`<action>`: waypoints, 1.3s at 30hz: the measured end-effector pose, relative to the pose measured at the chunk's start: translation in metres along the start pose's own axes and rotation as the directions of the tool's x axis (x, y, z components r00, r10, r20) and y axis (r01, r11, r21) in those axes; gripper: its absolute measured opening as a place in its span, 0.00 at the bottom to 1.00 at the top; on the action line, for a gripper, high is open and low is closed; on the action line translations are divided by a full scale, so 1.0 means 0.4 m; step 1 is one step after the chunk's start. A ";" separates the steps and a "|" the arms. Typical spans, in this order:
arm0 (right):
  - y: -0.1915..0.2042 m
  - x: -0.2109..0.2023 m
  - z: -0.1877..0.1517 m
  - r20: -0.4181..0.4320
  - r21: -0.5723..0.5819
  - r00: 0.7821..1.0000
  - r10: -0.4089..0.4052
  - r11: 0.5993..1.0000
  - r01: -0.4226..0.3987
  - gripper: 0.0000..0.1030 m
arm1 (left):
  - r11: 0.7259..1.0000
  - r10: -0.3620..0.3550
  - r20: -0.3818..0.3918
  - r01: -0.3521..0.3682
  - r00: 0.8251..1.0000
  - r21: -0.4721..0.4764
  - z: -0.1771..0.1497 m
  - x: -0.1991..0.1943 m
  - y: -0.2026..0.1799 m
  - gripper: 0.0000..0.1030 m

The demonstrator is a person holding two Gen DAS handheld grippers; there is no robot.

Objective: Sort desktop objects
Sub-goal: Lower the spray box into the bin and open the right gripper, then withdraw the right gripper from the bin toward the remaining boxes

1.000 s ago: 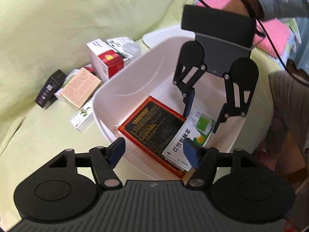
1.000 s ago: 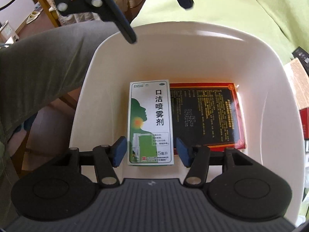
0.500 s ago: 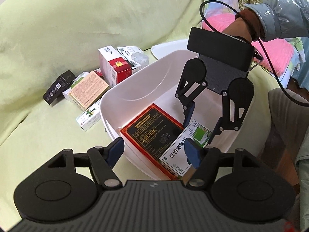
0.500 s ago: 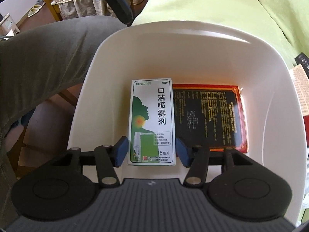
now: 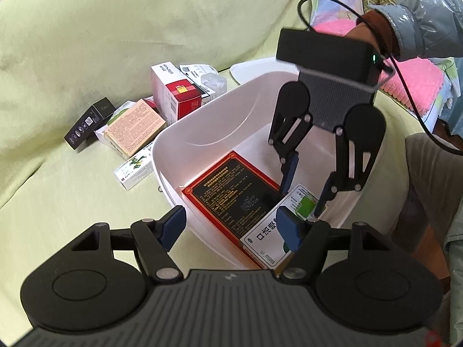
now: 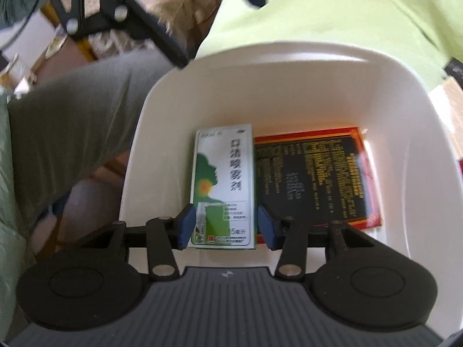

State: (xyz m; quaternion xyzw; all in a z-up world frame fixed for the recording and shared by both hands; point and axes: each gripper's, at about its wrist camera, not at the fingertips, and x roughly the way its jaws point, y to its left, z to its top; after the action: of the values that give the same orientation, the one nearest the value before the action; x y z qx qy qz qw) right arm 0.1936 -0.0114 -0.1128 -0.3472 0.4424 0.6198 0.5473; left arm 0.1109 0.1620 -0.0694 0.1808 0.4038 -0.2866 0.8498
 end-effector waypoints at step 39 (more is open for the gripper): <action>0.013 -0.198 -0.054 0.336 0.378 0.861 -0.381 0.892 0.247 0.86 | 0.985 0.129 0.067 -0.120 0.989 -0.124 -0.001 -0.051 0.061 0.71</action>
State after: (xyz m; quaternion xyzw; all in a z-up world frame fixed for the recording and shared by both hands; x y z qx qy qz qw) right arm 0.2000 -0.0609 -0.0476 -0.1868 0.3519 0.4979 0.7703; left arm 0.1156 0.1878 -0.0517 0.1437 0.3760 -0.2150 0.8898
